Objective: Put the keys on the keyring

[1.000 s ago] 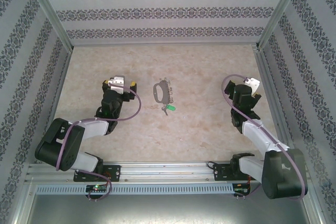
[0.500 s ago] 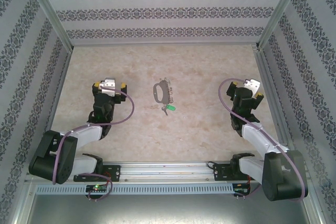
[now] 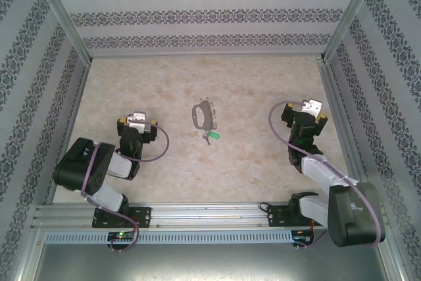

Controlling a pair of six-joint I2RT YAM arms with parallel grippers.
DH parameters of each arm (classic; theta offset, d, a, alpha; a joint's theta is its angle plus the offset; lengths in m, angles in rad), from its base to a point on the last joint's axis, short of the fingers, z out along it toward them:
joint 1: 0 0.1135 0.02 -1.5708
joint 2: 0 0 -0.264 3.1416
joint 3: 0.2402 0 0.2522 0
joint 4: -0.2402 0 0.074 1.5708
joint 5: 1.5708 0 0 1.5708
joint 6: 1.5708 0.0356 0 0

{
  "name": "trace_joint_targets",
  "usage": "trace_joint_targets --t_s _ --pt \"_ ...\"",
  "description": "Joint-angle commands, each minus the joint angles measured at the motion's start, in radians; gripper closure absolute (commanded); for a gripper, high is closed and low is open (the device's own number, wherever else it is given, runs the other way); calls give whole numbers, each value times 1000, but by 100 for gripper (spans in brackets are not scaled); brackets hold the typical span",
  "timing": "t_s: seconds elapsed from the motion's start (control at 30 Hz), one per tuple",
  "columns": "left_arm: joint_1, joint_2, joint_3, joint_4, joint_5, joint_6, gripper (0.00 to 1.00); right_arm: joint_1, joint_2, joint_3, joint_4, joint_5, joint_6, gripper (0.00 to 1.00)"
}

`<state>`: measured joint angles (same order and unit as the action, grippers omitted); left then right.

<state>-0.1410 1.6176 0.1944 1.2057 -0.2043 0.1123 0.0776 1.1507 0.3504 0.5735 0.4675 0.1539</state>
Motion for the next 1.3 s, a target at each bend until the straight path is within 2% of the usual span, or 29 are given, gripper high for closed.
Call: trace_joint_targets --t_s 0.0,0.13,0.3,0.43,0.53,0.6,0.63,0.7,0.77,0.87,1.17,1.27 --pt "42 0 12 111 134 -11 0 17 56 -38 156 -76 -73 2" --pt "76 -23 56 -4 223 -23 0 26 164 -67 301 -101 -107 2" --pt "90 -31 78 -57 259 -29 0 44 299 -89 494 -148 -157 2" --pt "93 -30 69 -34 272 -25 0 27 295 -79 456 -193 -151 2" --pt "92 -20 42 22 294 -16 0 14 414 -65 582 -207 -144 3" --pt "93 -26 49 -1 290 -18 0 0 356 13 350 -233 -123 2" --pt "94 -27 61 -20 280 -22 0 -29 352 28 309 -279 -104 2" --pt "95 -31 100 -92 240 -37 0 -44 378 10 397 -301 -97 2" --pt "96 -28 158 -195 186 -61 0 -43 355 28 320 -299 -97 2" --pt "131 -29 192 -266 207 -100 0 -42 366 22 354 -297 -99 2" --pt "141 -30 198 -278 212 -114 0 -22 360 19 348 -272 -114 2" --pt "141 -31 184 -253 159 -131 0 -30 359 23 339 -287 -110 2"
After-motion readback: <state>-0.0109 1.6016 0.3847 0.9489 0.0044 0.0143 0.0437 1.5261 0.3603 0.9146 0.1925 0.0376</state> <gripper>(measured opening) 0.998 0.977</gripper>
